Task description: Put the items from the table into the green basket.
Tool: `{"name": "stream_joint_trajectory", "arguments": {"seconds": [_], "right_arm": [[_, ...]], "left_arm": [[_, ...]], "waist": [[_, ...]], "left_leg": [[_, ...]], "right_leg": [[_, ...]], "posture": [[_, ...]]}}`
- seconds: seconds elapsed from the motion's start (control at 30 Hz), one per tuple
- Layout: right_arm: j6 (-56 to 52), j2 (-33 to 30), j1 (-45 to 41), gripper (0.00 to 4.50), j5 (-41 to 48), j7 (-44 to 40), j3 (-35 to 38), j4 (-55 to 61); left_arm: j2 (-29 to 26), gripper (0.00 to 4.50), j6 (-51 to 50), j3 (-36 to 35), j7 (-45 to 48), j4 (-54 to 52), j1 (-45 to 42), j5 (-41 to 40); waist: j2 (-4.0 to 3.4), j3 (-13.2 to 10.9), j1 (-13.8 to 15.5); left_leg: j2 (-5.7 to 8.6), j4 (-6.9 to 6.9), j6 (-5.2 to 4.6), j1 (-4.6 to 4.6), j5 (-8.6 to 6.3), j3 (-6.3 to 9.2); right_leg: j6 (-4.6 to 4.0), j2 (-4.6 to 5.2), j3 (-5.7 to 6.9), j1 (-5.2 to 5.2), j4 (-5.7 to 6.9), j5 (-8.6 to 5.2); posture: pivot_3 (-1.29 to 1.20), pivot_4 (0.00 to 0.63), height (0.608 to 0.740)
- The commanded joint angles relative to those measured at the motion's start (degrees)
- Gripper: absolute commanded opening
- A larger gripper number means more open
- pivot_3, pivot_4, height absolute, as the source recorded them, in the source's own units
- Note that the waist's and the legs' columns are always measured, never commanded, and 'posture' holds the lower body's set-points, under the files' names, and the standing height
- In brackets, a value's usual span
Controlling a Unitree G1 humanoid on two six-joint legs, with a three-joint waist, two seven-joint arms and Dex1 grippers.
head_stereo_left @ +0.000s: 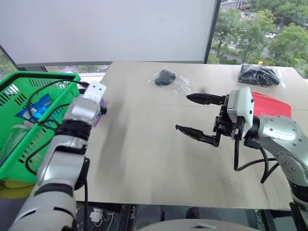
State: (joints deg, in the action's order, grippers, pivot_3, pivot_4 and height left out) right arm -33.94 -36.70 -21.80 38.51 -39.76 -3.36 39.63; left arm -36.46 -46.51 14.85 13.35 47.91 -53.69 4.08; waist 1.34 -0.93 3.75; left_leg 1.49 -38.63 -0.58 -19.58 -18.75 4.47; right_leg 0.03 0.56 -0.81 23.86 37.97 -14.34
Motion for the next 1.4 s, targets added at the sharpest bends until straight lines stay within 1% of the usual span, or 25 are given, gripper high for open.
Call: {"name": "stream_joint_trajectory", "arguments": {"seconds": [0.03, 0.1, 0.17, 0.23, 0.33, 0.37, 0.4, 0.43, 0.53, 0.63, 0.67, 0.77, 0.83, 0.87, 0.9, 0.97, 1.0, 1.07, 1.1, 1.13, 1.17, 1.2, 1.27, 1.4], "right_arm": [[-0.6, -0.1, -1.2, 4.5, 0.4, 1.5, 1.5, 2.2], [-1.1, -0.2, -1.3, 4.5, 0.6, 2.0, 1.9, 2.6], [-1.4, -0.4, -0.9, 4.5, 1.0, 2.5, 2.5, 3.1], [-1.6, -0.5, -0.4, 4.5, 1.2, 2.9, 2.9, 3.5], [-1.7, -0.7, 0.4, 4.5, 1.2, 3.2, 3.2, 3.9], [-1.7, -0.8, 0.7, 4.5, 1.3, 3.2, 3.3, 4.0], [-1.6, -0.9, 0.9, 4.5, 1.3, 3.2, 3.5, 4.1], [-1.6, -0.9, 1.0, 4.5, 1.3, 3.1, 3.6, 4.1], [-1.5, -1.3, 1.5, 4.5, 1.1, 3.1, 4.1, 4.2], [-1.8, -2.1, 2.1, 4.5, 1.3, 3.0, 4.7, 4.7], [-2.0, -2.6, 2.5, 4.5, 1.3, 2.8, 4.9, 4.8], [-1.5, -4.5, 4.1, 4.5, 0.3, 1.4, 5.3, 4.6], [-0.6, -6.1, 4.9, 4.5, -1.3, 0.0, 4.5, 3.7], [-0.3, -6.7, 4.9, 4.5, -2.2, -0.7, 3.9, 3.1], [0.3, -7.2, 4.4, 4.5, -3.9, -1.4, 2.5, 1.9], [1.5, -7.5, 3.0, 4.5, -6.0, -2.8, 0.5, 0.1], [2.1, -6.8, 1.7, 4.5, -6.3, -3.6, -0.5, -0.5], [2.2, -3.9, -2.3, 4.5, -4.8, -4.4, -1.8, -1.8], [2.1, -2.6, -3.8, 4.5, -4.2, -4.7, -2.2, -2.3], [2.0, -1.3, -5.7, 4.5, -3.9, -5.1, -2.8, -3.1], [1.8, -0.4, -7.6, 4.5, -4.4, -5.0, -3.4, -3.7], [1.6, 0.1, -8.6, 4.5, -4.8, -5.0, -3.7, -4.1], [0.7, 1.1, -11.1, 4.5, -4.1, -5.4, -3.7, -5.1], [-4.3, 3.5, -14.9, 4.5, 2.9, -5.4, -2.0, -6.4]], "left_arm": [[1.2, 4.21, 7.1, -0.9, 0.4, 12.9, -4.6, 2.7], [1.6, 3.62, 8.6, -2.0, -0.6, 17.3, -5.6, 3.2], [1.7, 2.54, 9.6, -3.1, -1.1, 19.4, -5.6, 3.6], [1.7, 1.59, 10.3, -3.9, -1.1, 20.2, -5.1, 3.8], [1.2, 0.47, 12.0, -6.0, -1.6, 19.1, -4.3, 3.3], [0.9, 0.22, 11.8, -6.0, -1.1, 17.8, -4.1, 3.6], [0.7, 0.17, 11.6, -5.9, -0.6, 16.9, -4.0, 3.9], [0.1, 0.17, 12.7, -6.2, -0.1, 12.2, -2.6, 3.9], [-2.2, 0.17, 11.0, -8.7, 2.9, -8.7, 4.9, 2.2], [-3.8, 0.17, 0.4, -15.6, 9.7, -34.7, 15.2, -5.6], [-4.9, 0.17, -2.7, -16.9, 12.3, -42.1, 18.6, -7.8], [-7.8, 0.17, -8.8, -20.5, 18.9, -58.1, 27.0, -14.2], [-9.2, 0.17, -9.2, -23.8, 21.6, -64.2, 31.3, -17.4], [-9.5, 0.17, -9.3, -25.5, 21.7, -65.5, 32.5, -18.1], [-8.5, 0.17, -9.8, -29.4, 21.6, -65.2, 32.0, -20.2], [-7.3, 0.17, -10.1, -35.9, 19.8, -63.0, 29.4, -22.9], [-7.4, 0.17, -8.6, -39.0, 17.2, -60.8, 27.0, -22.5], [-10.4, 0.17, -1.8, -42.8, 7.9, -54.0, 22.3, -16.4], [-11.8, 0.17, 0.9, -43.9, 4.4, -51.3, 20.8, -14.0], [-14.7, 0.17, 5.7, -43.4, 2.4, -48.9, 20.8, -10.7], [-16.8, 0.17, 8.9, -43.4, 1.6, -47.0, 20.5, -9.2], [-18.1, 0.17, 11.1, -43.3, 1.4, -45.8, 20.4, -8.5], [-21.2, 0.17, 11.4, -43.4, 0.4, -40.8, 20.0, -6.9], [-27.3, 0.17, 16.6, -44.2, 7.4, -29.1, 25.2, -6.8]], "waist": [[0.0, 0.0, -0.7], [-0.07, 0.0, -1.3], [-0.21, 0.1, -1.7], [-0.36, 0.2, -1.8], [-0.45, 0.3, -1.9], [-0.45, 0.3, -2.0], [-0.45, 0.3, -2.1], [-0.45, 0.3, -2.2], [-0.45, 0.3, -2.8], [-0.34, 0.2, -3.1], [-0.33, 0.2, -3.2], [-0.32, 0.2, -3.4], [-0.35, 0.2, -3.3], [-0.39, 0.2, -3.2], [-0.39, 0.2, -2.9], [-0.37, 0.1, -2.6], [-0.37, 0.1, -2.5], [-0.29, -0.1, -2.2], [-0.29, -0.1, -2.3], [-0.27, -0.2, -2.6], [-0.27, -0.2, -2.6], [-0.26, -0.1, -2.5], [-0.26, -0.1, -1.4], [-0.25, -0.1, 0.3]], "left_leg": [[-0.01, -0.05, 0.0, -0.1, 0.0, -0.01], [-0.01, -0.07, -0.01, -0.15, 0.0, 0.0], [-0.03, -0.07, -0.01, -0.14, 0.0, 0.0], [-0.03, -0.1, -0.02, -0.12, -0.01, 0.0], [-0.03, -0.11, -0.03, -0.06, -0.01, -0.01], [-0.02, -0.11, -0.05, -0.04, -0.02, -0.01], [-0.02, -0.11, -0.05, -0.03, -0.02, -0.01], [-0.02, -0.12, -0.05, -0.02, -0.02, -0.02], [-0.04, -0.15, -0.03, -0.06, -0.02, 0.01], [-0.05, -0.26, -0.03, -0.28, -0.02, 0.0], [-0.06, -0.3, -0.05, -0.34, -0.03, 0.0], [-0.05, -0.3, -0.09, -0.52, -0.06, -0.1], [-0.06, -0.3, -0.09, -0.55, -0.05, -0.12], [-0.07, -0.3, -0.08, -0.54, -0.05, -0.14], [-0.08, -0.3, -0.08, -0.52, -0.05, -0.16], [-0.07, -0.3, -0.08, -0.38, -0.05, -0.16], [-0.07, -0.3, -0.2, -0.21, -0.11, -0.13], [-0.08, -0.34, -0.15, 0.07, -0.08, 0.0], [-0.09, -0.34, -0.09, 0.14, -0.04, 0.05], [-0.11, -0.32, -0.08, 0.27, -0.04, 0.05], [-0.12, -0.19, -0.06, 0.46, -0.03, 0.06], [-0.11, -0.03, -0.05, 0.64, -0.03, 0.06], [-0.04, 0.23, 0.16, 0.78, 0.09, 0.05], [0.08, 0.33, 0.1, 0.63, 0.05, 0.15]], "right_leg": [[0.0, 0.0, -0.01, 0.1, 0.01, 0.0], [0.01, 0.01, -0.01, 0.16, 0.05, 0.0], [0.01, 0.04, -0.03, 0.16, 0.1, 0.01], [0.02, 0.05, -0.04, 0.15, 0.16, 0.01], [0.02, 0.06, -0.04, 0.14, 0.28, 0.01], [0.02, 0.06, -0.05, 0.14, 0.34, 0.01], [0.02, 0.06, -0.05, 0.14, 0.38, 0.0], [0.02, 0.06, -0.05, 0.14, 0.42, 0.0], [0.01, 0.07, -0.06, 0.18, 0.48, 0.0], [0.01, 0.09, -0.12, 0.39, 0.52, 0.0], [0.01, 0.09, -0.12, 0.44, 0.53, 0.0], [0.01, 0.09, -0.23, 0.7, 0.57, 0.01], [0.0, 0.08, -0.23, 0.77, 0.6, 0.0], [0.0, 0.07, -0.24, 0.77, 0.61, -0.01], [-0.01, 0.07, -0.25, 0.77, 0.62, -0.01], [-0.01, 0.06, -0.21, 0.62, 0.66, -0.01], [-0.01, 0.05, -0.17, 0.46, 0.69, -0.01], [-0.01, -0.03, -0.06, 0.14, 0.69, -0.01], [-0.02, -0.11, -0.05, 0.06, 0.66, 0.0], [-0.03, -0.21, -0.12, -0.03, 0.68, 0.0], [-0.05, -0.31, -0.26, -0.08, 0.69, 0.01], [-0.08, -0.34, -0.39, -0.17, 0.66, -0.01], [-0.17, -0.23, -0.44, -0.16, 0.58, -0.07], [-0.17, -0.09, -0.31, 0.0, 0.52, -0.06]], "posture": [[0.0, 0.0, 0.74], [-0.01, 0.0, 0.74], [-0.02, 0.0, 0.74], [-0.02, 0.0, 0.74], [-0.03, 0.0, 0.74], [-0.03, 0.0, 0.74], [-0.02, 0.0, 0.74], [-0.03, 0.0, 0.74], [-0.02, 0.0, 0.74], [-0.01, 0.0, 0.74], [0.0, 0.0, 0.74], [0.02, 0.0, 0.74], [0.04, 0.0, 0.74], [0.04, 0.0, 0.74], [0.05, 0.0, 0.74], [0.08, 0.0, 0.74], [0.09, 0.0, 0.74], [0.12, 0.0, 0.74], [0.12, 0.0, 0.74], [0.15, 0.0, 0.74], [0.15, 0.0, 0.74], [0.17, 0.0, 0.74], [0.18, 0.0, 0.74], [0.2, 0.0, 0.74]]}}
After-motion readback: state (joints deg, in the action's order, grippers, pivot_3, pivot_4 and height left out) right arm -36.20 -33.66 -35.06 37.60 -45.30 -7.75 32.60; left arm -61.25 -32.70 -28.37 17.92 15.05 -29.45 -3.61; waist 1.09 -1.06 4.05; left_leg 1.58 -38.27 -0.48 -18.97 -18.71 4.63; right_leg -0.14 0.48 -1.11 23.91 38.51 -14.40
